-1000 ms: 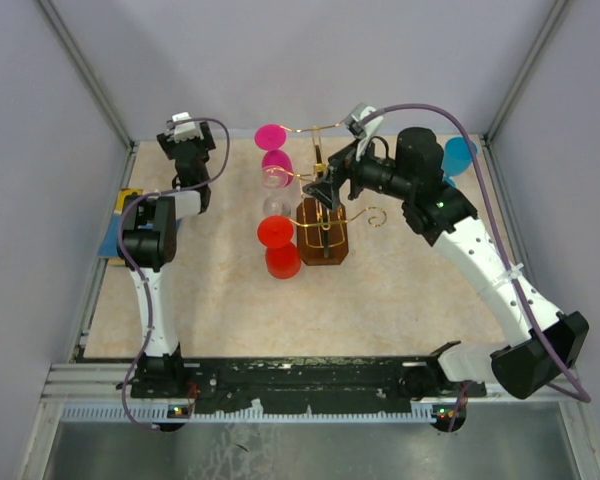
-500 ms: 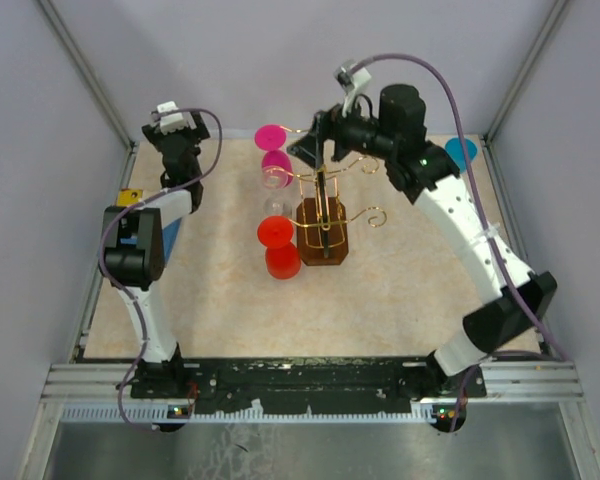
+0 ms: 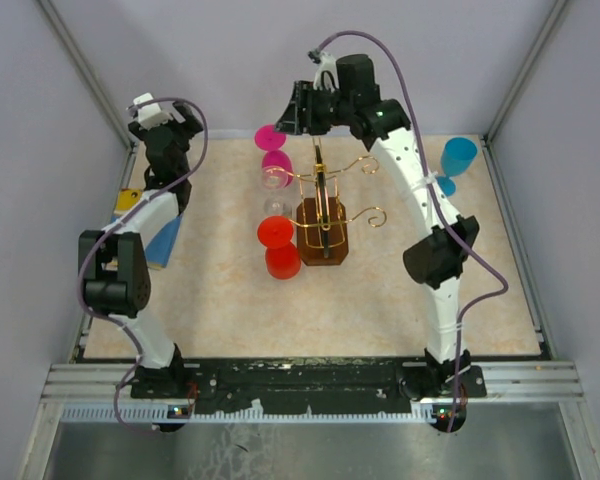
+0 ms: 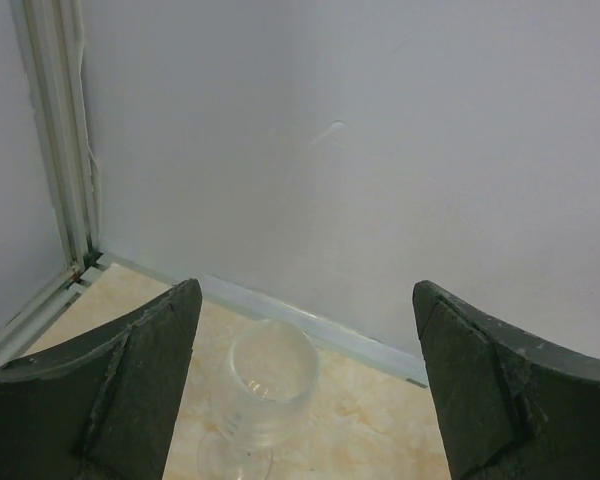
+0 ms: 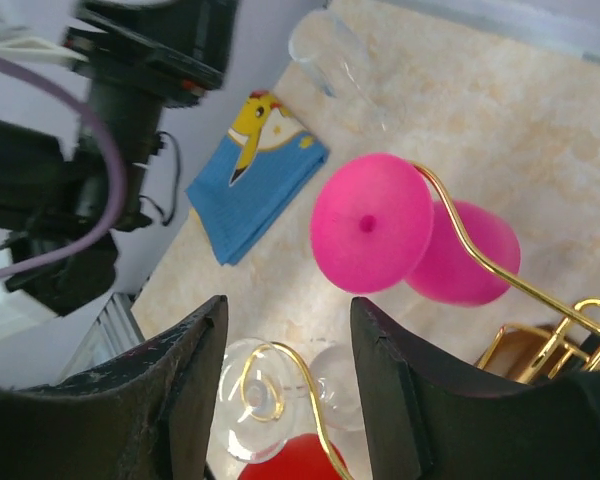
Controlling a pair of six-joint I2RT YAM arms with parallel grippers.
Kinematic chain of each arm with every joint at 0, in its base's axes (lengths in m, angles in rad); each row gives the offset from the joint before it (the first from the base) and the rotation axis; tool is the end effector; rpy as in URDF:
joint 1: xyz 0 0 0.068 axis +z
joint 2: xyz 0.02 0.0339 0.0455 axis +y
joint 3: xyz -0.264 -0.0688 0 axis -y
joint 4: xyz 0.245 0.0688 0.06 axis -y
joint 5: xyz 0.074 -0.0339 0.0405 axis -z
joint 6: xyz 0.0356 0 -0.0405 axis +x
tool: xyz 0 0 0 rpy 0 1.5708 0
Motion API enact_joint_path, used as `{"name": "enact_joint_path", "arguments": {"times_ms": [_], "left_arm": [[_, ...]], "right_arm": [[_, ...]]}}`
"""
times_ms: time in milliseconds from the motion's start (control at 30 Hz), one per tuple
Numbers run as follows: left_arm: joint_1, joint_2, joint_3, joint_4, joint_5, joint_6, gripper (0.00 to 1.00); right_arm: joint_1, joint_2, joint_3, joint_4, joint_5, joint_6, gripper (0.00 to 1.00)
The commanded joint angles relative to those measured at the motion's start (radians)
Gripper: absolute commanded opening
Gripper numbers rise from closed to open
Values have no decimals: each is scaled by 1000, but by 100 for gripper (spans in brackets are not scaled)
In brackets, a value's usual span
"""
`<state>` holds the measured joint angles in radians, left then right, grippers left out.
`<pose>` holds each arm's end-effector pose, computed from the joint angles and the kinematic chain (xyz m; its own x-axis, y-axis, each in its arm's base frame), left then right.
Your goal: Take the wine glass off the wine glass rack
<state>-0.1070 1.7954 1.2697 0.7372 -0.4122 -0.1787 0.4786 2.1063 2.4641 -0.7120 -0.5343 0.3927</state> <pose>0.4242 -0.0312 0.3222 0.2572 -0.1914 -0.9472 -0.2499 0.9337 -0.2566 0.4011 0.2285 0.4463 -0.5984 0.0606 -0.7989 -0.6401 0.5637 0.5221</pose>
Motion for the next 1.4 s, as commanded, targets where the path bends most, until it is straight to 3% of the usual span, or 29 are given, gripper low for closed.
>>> {"name": "enact_joint_path", "arguments": {"times_ms": [0,333,1367], "left_arm": [[-7,-106,3,-96,66,-94,91],[-7,-193,55,-205,151,-169,89],[-7,-281,-26,-202,160,-258,91]], "right_arm": [[-23,15,36,-41,-17,56,52],[-31,101,60,-30,-35,76,51],[-24,184,139,3,-58,84,51]]}}
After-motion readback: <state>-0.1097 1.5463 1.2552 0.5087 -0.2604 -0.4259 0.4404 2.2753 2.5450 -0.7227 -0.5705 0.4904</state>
